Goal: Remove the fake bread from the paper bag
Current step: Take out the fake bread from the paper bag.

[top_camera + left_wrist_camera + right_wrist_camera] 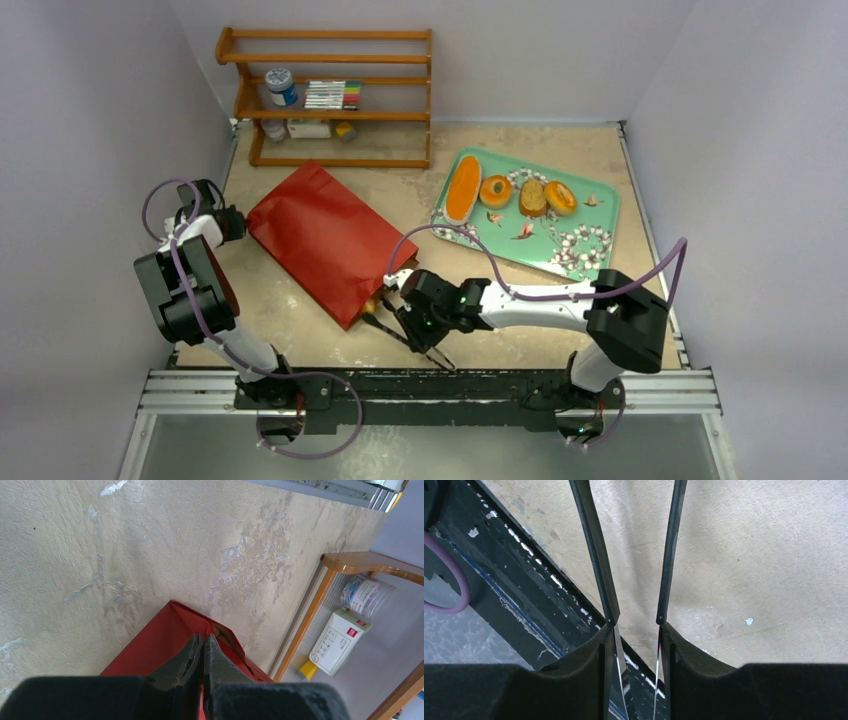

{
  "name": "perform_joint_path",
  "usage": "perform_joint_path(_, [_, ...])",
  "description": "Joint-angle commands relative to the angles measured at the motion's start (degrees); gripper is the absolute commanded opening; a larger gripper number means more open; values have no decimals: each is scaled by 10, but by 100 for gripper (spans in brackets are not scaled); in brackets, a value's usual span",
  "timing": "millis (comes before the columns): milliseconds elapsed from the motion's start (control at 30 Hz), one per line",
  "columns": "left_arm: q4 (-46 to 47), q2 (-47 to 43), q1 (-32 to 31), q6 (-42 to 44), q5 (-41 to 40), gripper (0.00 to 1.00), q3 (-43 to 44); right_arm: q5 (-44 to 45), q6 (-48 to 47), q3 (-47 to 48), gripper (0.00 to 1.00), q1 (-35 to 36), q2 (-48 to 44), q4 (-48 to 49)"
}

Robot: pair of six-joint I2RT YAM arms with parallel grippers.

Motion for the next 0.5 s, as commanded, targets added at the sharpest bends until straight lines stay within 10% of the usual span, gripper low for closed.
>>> perform_joint_path(0, [3, 5, 7, 0, -16, 0, 1, -15, -15, 23, 39, 3, 8, 7])
perform_joint_path(467, [8, 10, 7, -1, -15, 0, -1, -11, -14, 60, 39, 0, 45, 11])
